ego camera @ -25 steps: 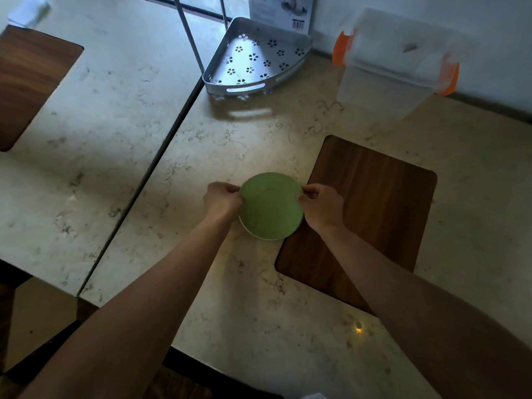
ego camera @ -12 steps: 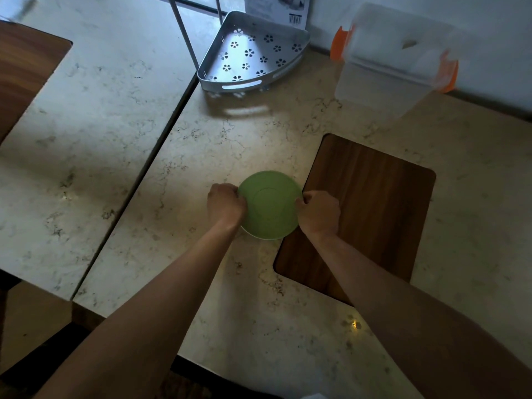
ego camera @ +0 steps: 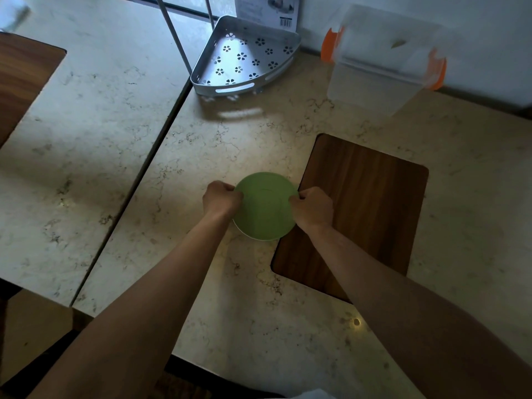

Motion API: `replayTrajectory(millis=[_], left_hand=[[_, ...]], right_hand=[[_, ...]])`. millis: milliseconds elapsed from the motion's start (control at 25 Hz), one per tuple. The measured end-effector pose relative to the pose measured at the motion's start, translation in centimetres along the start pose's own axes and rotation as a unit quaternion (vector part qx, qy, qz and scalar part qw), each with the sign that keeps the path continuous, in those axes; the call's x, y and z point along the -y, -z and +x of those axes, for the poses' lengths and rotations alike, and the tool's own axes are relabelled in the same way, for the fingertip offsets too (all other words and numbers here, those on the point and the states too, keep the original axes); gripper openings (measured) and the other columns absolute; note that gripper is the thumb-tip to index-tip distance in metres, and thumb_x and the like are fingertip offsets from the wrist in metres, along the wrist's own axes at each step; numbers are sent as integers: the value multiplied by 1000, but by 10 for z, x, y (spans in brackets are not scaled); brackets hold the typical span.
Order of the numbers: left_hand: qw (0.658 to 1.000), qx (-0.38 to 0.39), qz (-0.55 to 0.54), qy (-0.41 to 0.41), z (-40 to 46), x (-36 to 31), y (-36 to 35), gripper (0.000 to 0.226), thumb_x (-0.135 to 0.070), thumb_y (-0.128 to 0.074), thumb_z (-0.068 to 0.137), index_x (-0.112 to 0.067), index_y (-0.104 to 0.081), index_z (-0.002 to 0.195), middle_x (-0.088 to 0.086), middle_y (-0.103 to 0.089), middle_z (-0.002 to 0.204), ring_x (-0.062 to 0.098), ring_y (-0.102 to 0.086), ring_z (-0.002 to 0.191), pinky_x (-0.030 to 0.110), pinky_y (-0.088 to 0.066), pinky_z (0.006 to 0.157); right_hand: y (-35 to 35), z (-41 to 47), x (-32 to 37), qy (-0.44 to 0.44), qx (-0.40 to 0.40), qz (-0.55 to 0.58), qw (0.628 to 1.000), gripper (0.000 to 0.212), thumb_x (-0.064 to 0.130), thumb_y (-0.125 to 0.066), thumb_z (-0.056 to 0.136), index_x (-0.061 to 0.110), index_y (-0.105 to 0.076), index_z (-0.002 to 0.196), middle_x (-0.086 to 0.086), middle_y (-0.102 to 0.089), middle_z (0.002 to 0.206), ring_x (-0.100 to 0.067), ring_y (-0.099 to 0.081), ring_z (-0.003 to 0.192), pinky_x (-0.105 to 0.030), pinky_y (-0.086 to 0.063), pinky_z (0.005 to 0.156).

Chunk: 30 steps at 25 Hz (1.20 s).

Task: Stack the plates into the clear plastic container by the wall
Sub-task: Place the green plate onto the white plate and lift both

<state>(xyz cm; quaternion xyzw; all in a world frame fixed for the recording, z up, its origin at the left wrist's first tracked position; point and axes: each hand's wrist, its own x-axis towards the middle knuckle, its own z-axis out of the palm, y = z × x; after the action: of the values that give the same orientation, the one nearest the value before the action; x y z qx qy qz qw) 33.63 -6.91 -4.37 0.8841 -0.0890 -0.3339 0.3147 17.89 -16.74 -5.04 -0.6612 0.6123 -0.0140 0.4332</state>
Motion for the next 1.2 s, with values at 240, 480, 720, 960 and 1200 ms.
replayTrajectory(millis=[240, 480, 720, 960, 1200], left_hand=[[999, 8, -51, 12, -7, -3, 0, 20, -10, -59, 81, -9, -74, 94, 7, -70, 86, 22, -64, 78, 36, -56, 75], [998, 46, -50, 12, -15, -2, -6, 21, -12, -61, 84, -6, -72, 100, 14, -72, 99, 30, -67, 89, 47, -58, 86], [997, 66, -40, -6, -36, -18, -26, 20, -28, -64, 87, -9, -70, 86, 13, -72, 95, 28, -68, 84, 42, -59, 78], [992, 99, -58, -59, -68, -60, -49, 27, -30, -65, 88, -12, -64, 108, 6, -65, 100, 24, -63, 87, 34, -53, 65], [984, 70, -110, -119, -90, -106, -60, 15, -21, -64, 89, -11, -62, 99, 5, -64, 90, 20, -64, 78, 37, -57, 60]], right_hand=[[7, -6, -5, 19, 15, 57, 998, 23, 16, -58, 87, 4, -76, 82, -13, -76, 81, -26, -72, 74, -41, -60, 65], [18, -11, -22, 0, 30, 102, 994, 24, 17, -62, 85, 18, -73, 64, -8, -77, 81, -25, -74, 74, -46, -62, 71], [53, -15, -44, -8, 33, 132, 991, 18, 15, -66, 84, 15, -71, 67, -16, -75, 85, -33, -73, 80, -55, -60, 74], [116, -5, -52, 26, 14, 135, 990, 7, 17, -71, 86, 17, -75, 92, 3, -72, 81, -12, -71, 70, -38, -64, 70], [180, 12, -37, 70, -1, 145, 987, 10, 12, -74, 84, 8, -75, 93, -9, -73, 92, -14, -69, 71, -34, -63, 67]])
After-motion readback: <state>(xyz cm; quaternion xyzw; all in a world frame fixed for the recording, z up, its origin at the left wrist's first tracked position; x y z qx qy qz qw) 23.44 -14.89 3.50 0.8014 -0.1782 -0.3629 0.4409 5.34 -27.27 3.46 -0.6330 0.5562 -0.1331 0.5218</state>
